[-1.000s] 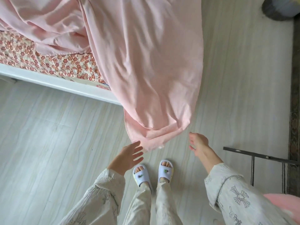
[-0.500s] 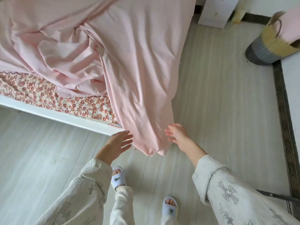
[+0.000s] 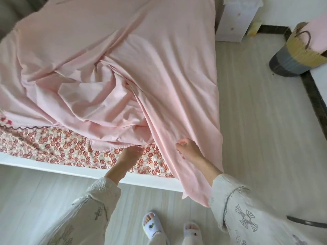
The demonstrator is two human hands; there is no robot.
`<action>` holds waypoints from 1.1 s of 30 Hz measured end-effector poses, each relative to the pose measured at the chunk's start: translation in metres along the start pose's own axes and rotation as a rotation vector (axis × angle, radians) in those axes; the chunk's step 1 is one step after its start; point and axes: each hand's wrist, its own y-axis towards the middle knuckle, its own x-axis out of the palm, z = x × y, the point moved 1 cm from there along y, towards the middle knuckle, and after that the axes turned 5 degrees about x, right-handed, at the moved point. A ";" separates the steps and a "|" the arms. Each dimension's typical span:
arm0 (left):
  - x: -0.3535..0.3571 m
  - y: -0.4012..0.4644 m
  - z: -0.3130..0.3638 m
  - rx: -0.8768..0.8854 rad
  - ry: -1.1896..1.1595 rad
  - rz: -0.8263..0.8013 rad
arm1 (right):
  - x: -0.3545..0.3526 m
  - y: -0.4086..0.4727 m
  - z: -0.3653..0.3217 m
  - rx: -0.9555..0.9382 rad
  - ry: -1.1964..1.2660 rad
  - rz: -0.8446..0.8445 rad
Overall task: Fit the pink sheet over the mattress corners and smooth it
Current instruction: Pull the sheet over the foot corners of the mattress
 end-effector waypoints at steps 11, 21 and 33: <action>-0.005 0.067 -0.013 0.624 0.718 -0.049 | 0.089 0.066 -0.023 -0.084 -0.230 -0.101; 0.010 0.155 -0.027 0.602 1.099 -0.059 | 0.066 0.101 -0.022 -0.174 -0.359 -0.065; -0.087 0.148 0.013 0.642 0.743 -0.252 | 0.129 0.090 -0.072 -0.299 -0.765 0.218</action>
